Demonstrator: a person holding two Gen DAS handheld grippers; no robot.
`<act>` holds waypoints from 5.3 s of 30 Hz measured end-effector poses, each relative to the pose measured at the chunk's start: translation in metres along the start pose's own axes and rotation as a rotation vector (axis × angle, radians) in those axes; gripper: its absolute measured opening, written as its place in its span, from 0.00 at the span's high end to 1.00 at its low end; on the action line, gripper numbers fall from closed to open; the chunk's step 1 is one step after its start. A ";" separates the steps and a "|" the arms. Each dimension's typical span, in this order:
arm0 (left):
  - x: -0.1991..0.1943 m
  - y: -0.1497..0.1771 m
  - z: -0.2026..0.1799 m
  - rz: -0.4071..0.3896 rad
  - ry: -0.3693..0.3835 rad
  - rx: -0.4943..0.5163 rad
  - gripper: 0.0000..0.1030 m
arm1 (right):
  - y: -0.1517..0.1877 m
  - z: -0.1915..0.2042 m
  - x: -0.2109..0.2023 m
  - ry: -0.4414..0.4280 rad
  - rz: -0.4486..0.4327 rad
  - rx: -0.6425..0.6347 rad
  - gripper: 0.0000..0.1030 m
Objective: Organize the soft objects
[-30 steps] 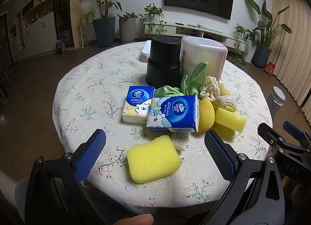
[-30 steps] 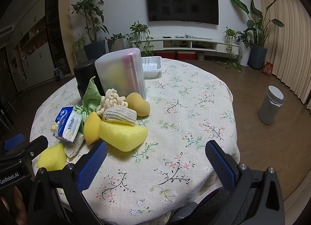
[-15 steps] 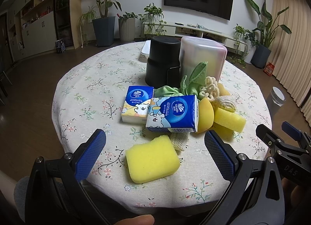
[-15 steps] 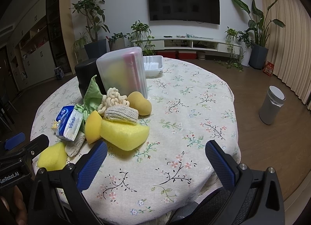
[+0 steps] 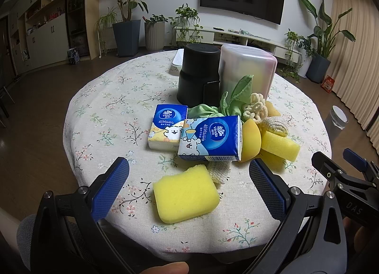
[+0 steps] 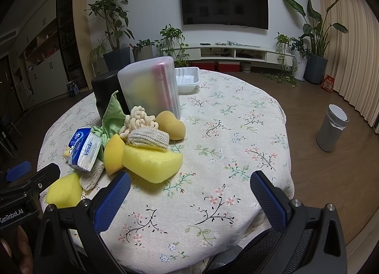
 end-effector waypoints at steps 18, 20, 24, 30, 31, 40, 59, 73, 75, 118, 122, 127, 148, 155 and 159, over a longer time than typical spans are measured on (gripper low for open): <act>0.000 0.000 0.000 0.001 0.001 -0.001 0.00 | 0.003 0.003 0.001 -0.003 0.003 0.000 0.00; 0.000 0.000 0.000 0.001 0.001 -0.002 0.00 | 0.002 0.003 0.001 -0.003 0.002 0.000 0.00; 0.000 0.000 0.000 0.001 0.001 -0.002 0.00 | 0.003 0.006 0.002 -0.004 0.002 0.000 0.00; 0.000 0.000 0.000 0.001 0.002 -0.002 0.00 | 0.003 0.006 0.002 -0.005 0.003 0.000 0.00; 0.000 0.000 0.000 0.001 0.001 -0.002 0.00 | 0.003 0.006 0.002 -0.005 0.003 0.000 0.00; 0.000 0.000 0.000 0.002 0.002 -0.002 0.00 | 0.004 0.006 0.002 -0.006 0.004 0.000 0.00; 0.000 0.000 0.001 0.002 0.003 -0.004 0.00 | 0.004 0.006 0.002 -0.006 0.007 0.001 0.00; 0.002 0.001 0.002 0.012 0.013 -0.008 0.00 | 0.004 0.005 0.002 -0.007 0.007 0.000 0.00; 0.005 0.006 0.006 0.035 0.025 -0.011 0.00 | 0.005 0.005 0.001 -0.009 0.006 0.003 0.00; 0.046 0.034 0.034 0.143 -0.030 -0.009 0.36 | 0.003 0.040 0.088 -0.261 0.189 -0.033 0.64; 0.044 0.031 0.035 0.142 0.003 -0.041 0.41 | 0.002 0.039 0.086 -0.268 0.177 -0.036 0.77; 0.045 0.030 0.035 0.143 0.035 -0.063 0.45 | 0.002 0.041 0.077 -0.276 0.149 -0.058 0.84; 0.023 0.021 0.023 0.111 0.113 -0.065 0.53 | -0.015 0.046 0.029 -0.313 0.048 -0.089 0.88; 0.013 0.016 0.017 0.092 0.143 -0.058 0.54 | -0.015 0.041 0.024 -0.302 0.040 -0.080 0.88; 0.007 0.013 0.015 0.085 0.154 -0.063 0.54 | -0.016 0.037 0.021 -0.299 0.031 -0.075 0.88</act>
Point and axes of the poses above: each gripper's, at about its wrist camera, not at the fingertips, and x roughly the way its jaws point, z to its left, y to its underside, the point moved 10 cm from there along x, roughly the way its jaws point, and after that the axes turned 12 degrees about -x, right-handed, at the moved point
